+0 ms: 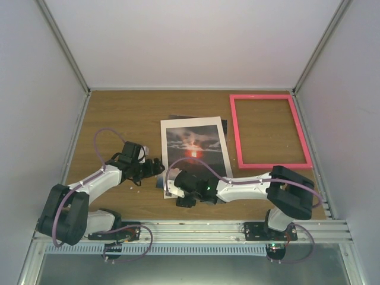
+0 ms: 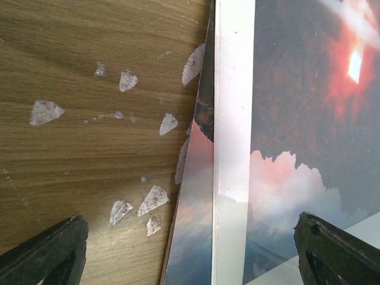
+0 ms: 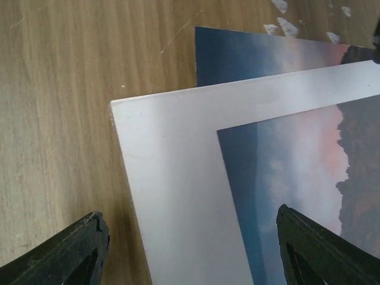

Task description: Take the photo out of the frame

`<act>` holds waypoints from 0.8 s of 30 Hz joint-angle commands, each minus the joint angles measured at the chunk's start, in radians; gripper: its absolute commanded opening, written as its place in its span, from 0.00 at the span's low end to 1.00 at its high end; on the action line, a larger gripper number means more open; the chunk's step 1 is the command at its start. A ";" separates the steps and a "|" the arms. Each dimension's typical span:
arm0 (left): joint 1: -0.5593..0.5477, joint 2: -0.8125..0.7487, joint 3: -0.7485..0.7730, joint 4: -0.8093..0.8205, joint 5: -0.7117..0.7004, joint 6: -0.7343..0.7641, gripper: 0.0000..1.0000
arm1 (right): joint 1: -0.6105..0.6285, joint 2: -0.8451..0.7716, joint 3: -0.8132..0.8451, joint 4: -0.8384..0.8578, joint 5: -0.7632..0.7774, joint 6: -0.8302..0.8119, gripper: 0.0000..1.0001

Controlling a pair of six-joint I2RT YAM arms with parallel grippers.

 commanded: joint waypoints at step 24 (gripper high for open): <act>0.005 0.047 -0.033 0.083 0.071 0.012 0.90 | -0.061 0.014 -0.012 0.082 0.254 -0.018 0.77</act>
